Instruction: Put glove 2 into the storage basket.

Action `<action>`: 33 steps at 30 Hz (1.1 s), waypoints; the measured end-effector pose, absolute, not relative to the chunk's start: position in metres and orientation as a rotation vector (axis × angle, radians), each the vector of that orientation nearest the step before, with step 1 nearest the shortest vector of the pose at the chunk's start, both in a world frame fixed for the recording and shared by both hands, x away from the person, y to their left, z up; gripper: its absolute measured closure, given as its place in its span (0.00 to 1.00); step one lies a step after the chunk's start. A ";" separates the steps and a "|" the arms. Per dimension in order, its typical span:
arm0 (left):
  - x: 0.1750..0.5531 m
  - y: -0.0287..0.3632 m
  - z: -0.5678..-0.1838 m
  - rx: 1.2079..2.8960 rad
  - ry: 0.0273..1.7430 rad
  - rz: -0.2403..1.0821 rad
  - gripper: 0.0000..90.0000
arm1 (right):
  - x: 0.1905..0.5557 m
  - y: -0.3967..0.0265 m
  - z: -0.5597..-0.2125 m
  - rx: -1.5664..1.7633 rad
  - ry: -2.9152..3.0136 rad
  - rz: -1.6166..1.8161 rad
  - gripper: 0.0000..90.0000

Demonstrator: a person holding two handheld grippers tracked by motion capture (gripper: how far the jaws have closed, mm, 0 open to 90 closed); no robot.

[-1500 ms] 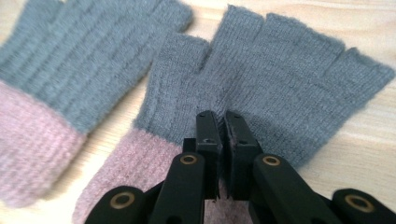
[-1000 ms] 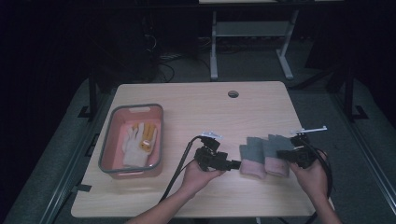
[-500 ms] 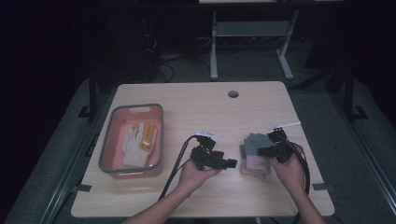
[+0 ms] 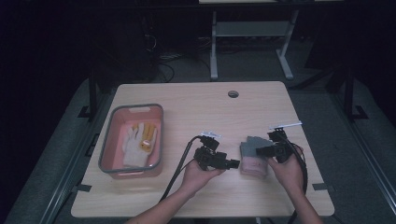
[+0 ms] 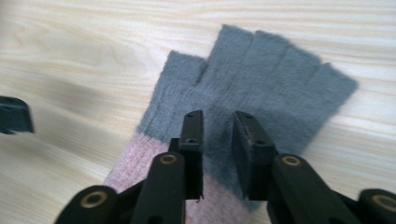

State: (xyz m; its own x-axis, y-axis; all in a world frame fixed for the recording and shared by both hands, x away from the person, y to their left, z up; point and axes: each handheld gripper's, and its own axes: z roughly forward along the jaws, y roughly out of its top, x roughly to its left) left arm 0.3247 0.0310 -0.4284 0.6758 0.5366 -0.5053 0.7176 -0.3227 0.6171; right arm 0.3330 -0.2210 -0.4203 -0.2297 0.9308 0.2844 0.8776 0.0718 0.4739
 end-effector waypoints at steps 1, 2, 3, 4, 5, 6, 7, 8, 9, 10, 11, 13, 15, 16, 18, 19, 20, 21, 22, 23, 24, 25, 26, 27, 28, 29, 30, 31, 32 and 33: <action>0.326 0.030 -0.429 2.013 0.970 -0.261 0.34 | 0.332 -0.224 -0.420 1.896 2.220 0.883 0.78; 0.327 0.027 -0.432 2.014 0.982 -0.268 0.34 | 0.332 -0.227 -0.419 1.903 2.215 0.898 0.76; 0.328 0.025 -0.433 2.015 0.983 -0.271 0.34 | 0.331 -0.232 -0.420 1.917 2.206 0.917 0.73; 0.330 0.024 -0.434 2.012 0.988 -0.279 0.34 | 0.330 -0.234 -0.419 1.931 2.197 0.919 0.72; 0.330 0.022 -0.435 2.008 0.993 -0.286 0.35 | 0.329 -0.239 -0.420 1.922 2.191 0.933 0.71; 0.332 0.020 -0.437 2.006 0.998 -0.295 0.35 | 0.329 -0.241 -0.421 1.931 2.190 0.944 0.69; 0.333 0.018 -0.439 2.005 1.002 -0.301 0.36 | 0.328 -0.245 -0.422 1.956 2.186 0.960 0.68; 0.334 0.015 -0.440 1.999 1.010 -0.308 0.36 | 0.327 -0.248 -0.424 1.976 2.173 0.978 0.66; 0.335 0.013 -0.442 1.997 1.013 -0.318 0.36 | 0.326 -0.250 -0.425 1.980 2.170 0.989 0.64; 0.337 0.011 -0.444 1.996 1.012 -0.324 0.37 | 0.325 -0.253 -0.427 1.987 2.168 0.992 0.63; 0.337 0.009 -0.445 1.993 1.021 -0.327 0.37 | 0.324 -0.255 -0.429 1.992 2.159 1.002 0.62; 0.339 0.004 -0.448 1.987 1.033 -0.354 0.37 | 0.324 -0.259 -0.432 2.007 2.151 1.034 0.60; 0.341 0.000 -0.450 1.989 1.039 -0.357 0.38 | 0.323 -0.261 -0.435 2.025 2.152 1.051 0.59; 0.342 -0.003 -0.452 1.984 1.048 -0.364 0.39 | 0.323 -0.262 -0.436 2.030 2.153 1.054 0.59; 0.344 -0.005 -0.456 1.965 1.068 -0.395 0.41 | 0.323 -0.263 -0.439 2.043 2.149 1.060 0.59; 0.345 -0.005 -0.458 1.960 1.082 -0.399 0.41 | 0.323 -0.264 -0.440 2.052 2.146 1.067 0.59; 0.345 -0.006 -0.459 1.960 1.085 -0.400 0.42 | 0.323 -0.265 -0.441 2.052 2.149 1.076 0.59; 0.345 -0.007 -0.460 1.962 1.086 -0.401 0.43 | 0.323 -0.266 -0.443 2.058 2.148 1.084 0.59; 0.346 -0.007 -0.461 1.974 1.085 -0.405 0.43 | 0.323 -0.266 -0.444 2.062 2.150 1.086 0.59; 0.346 -0.008 -0.462 1.968 1.092 -0.413 0.43 | 0.323 -0.266 -0.446 2.067 2.153 1.089 0.58; 0.346 -0.009 -0.463 1.962 1.095 -0.426 0.44 | 0.323 -0.266 -0.448 2.071 2.150 1.096 0.58; 0.346 -0.009 -0.464 1.963 1.097 -0.428 0.44 | 0.323 -0.266 -0.449 2.074 2.149 1.106 0.58; 0.346 -0.010 -0.465 1.976 1.091 -0.422 0.44 | 0.323 -0.266 -0.450 2.081 2.147 1.108 0.58; 0.346 -0.011 -0.465 1.978 1.091 -0.428 0.45 | 0.323 -0.267 -0.452 2.074 2.144 1.119 0.58; 0.346 -0.011 -0.466 1.981 1.096 -0.431 0.46 | 0.323 -0.267 -0.453 2.073 2.144 1.126 0.57; 0.346 -0.012 -0.466 1.982 1.101 -0.430 0.46 | 0.322 -0.268 -0.454 2.082 2.139 1.131 0.57; 0.346 -0.013 -0.468 1.983 1.103 -0.434 0.46 | 0.322 -0.268 -0.454 2.084 2.137 1.139 0.57; 0.346 -0.013 -0.469 1.988 1.103 -0.437 0.46 | 0.321 -0.268 -0.456 2.092 2.137 1.140 0.56; 0.346 -0.014 -0.469 1.994 1.104 -0.437 0.46 | 0.321 -0.268 -0.456 2.095 2.138 1.142 0.56; 0.345 -0.015 -0.470 1.995 1.100 -0.434 0.47 | 0.321 -0.268 -0.458 2.097 2.145 1.145 0.56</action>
State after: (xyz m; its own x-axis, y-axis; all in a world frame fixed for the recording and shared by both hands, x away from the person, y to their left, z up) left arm 0.3453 -0.0148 -0.4697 0.5631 0.5483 -0.6182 0.8228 -0.3026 0.4811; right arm 0.3209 -0.2683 -0.4580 -0.1453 0.8470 0.5114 0.8962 -0.1063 0.4308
